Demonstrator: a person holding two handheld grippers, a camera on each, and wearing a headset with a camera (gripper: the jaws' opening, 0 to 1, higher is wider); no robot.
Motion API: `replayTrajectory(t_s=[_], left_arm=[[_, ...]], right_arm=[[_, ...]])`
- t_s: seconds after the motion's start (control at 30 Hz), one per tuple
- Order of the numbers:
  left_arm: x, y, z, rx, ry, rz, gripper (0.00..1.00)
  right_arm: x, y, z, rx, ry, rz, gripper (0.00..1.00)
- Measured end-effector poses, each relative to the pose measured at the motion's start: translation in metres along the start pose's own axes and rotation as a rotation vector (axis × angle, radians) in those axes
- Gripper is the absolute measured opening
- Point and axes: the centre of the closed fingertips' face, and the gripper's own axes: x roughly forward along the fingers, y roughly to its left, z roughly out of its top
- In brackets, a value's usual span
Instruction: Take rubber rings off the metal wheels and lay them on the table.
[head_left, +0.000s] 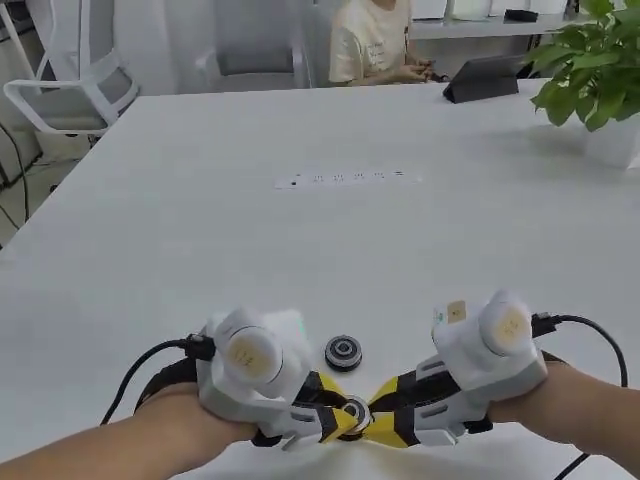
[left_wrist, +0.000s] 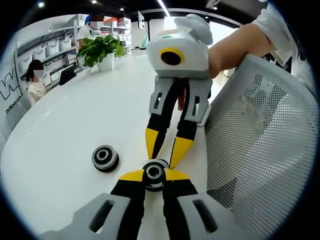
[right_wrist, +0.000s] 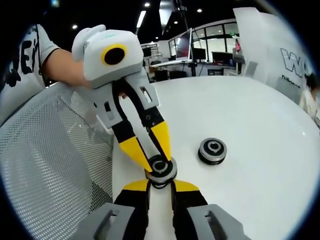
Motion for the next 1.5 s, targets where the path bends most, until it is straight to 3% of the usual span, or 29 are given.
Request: replayTrajectory(t_s=[0.27, 0.3, 0.33, 0.53, 0.77, 0.83, 1.5], left_arm=[[0.0, 0.0003, -0.0001, -0.001, -0.001, 0.001, 0.07], [-0.0001, 0.0003, -0.0001, -0.002, -0.001, 0.001, 0.07], [0.0001, 0.0005, 0.0001, 0.0, -0.002, 0.002, 0.07], [0.0001, 0.0006, 0.0, -0.001, -0.005, 0.002, 0.07], [0.0002, 0.0005, 0.0001, 0.001, -0.006, 0.005, 0.07], [0.0001, 0.0004, 0.0001, 0.0, -0.005, 0.006, 0.07], [0.0003, 0.0002, 0.0004, 0.003, -0.007, 0.01, 0.07]], right_arm=[[-0.0015, 0.0006, -0.0013, 0.032, -0.003, 0.007, 0.09], [-0.0035, -0.0042, -0.0072, 0.016, 0.028, -0.017, 0.01], [-0.0022, 0.0016, -0.0046, 0.033, 0.007, 0.014, 0.0], [-0.0022, -0.0003, -0.0048, 0.049, 0.007, 0.003, 0.0], [-0.0036, -0.0031, -0.0057, 0.123, -0.007, -0.006, 0.0], [-0.0038, -0.0033, -0.0053, 0.182, -0.016, -0.004, 0.0], [-0.0092, -0.005, -0.0013, 0.314, -0.06, -0.002, 0.0]])
